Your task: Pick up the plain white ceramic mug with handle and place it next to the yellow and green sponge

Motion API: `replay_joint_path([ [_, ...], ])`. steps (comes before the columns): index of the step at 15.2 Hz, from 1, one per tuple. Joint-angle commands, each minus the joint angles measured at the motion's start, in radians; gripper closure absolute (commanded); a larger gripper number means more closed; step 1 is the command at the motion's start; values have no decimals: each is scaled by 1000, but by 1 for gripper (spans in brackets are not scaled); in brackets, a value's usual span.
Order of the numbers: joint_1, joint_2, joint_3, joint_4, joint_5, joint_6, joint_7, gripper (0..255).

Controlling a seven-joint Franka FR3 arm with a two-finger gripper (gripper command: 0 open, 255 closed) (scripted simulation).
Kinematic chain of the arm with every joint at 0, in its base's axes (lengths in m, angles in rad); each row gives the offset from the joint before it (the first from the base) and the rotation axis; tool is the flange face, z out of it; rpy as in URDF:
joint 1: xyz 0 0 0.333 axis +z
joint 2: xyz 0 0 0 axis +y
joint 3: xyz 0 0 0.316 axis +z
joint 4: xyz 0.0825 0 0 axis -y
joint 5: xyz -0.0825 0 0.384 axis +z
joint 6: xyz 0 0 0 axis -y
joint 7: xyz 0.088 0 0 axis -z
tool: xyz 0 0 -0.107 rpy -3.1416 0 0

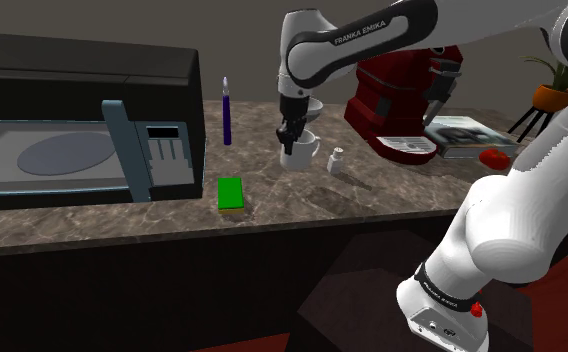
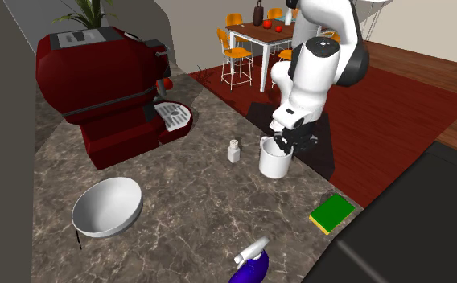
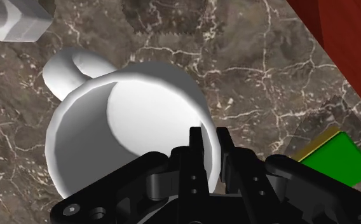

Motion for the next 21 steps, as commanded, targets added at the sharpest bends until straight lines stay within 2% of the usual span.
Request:
replay_joint_path([
  [1,-1,11,-2,-19,1,30,-3,255],
  [10,-2,74,-3,-88,8,162,-9,255],
  [18,-2,74,-3,-88,8,162,-9,255],
  [19,-2,74,-3,-88,8,162,-9,0],
  [21,-2,74,-3,-88,8,162,-9,0],
])
